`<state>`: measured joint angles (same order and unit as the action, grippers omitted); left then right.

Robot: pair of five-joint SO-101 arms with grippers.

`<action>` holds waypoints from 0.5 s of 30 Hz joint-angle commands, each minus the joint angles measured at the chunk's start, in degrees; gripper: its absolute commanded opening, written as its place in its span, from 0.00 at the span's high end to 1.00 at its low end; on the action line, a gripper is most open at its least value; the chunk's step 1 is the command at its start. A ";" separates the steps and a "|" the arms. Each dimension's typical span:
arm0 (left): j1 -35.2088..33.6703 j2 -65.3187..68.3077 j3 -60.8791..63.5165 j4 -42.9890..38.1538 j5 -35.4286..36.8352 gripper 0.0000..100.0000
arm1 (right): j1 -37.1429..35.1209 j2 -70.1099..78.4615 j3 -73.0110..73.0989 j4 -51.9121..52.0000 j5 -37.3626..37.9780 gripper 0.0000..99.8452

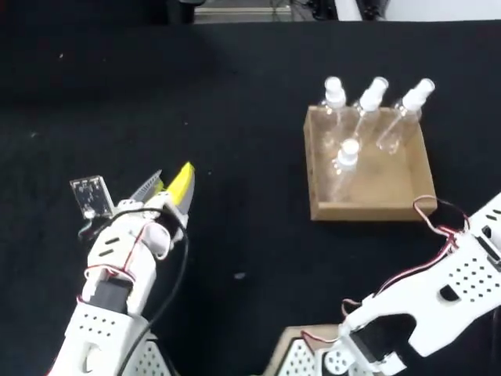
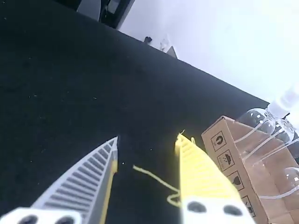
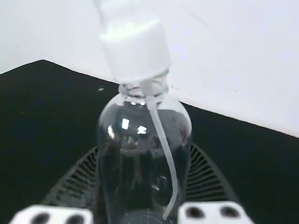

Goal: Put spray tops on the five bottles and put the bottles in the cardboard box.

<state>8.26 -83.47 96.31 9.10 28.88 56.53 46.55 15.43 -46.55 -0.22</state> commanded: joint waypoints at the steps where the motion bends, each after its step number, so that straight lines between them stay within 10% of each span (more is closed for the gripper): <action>1: 0.40 -0.18 1.45 -1.14 0.79 0.82 | 0.44 -0.84 0.57 -1.05 0.09 0.89; 15: 0.40 -0.18 1.45 -1.23 0.70 0.82 | -1.41 -1.27 2.68 -1.14 0.18 0.75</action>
<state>8.26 -83.47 96.31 9.10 28.88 56.70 46.64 18.33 -46.46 -0.31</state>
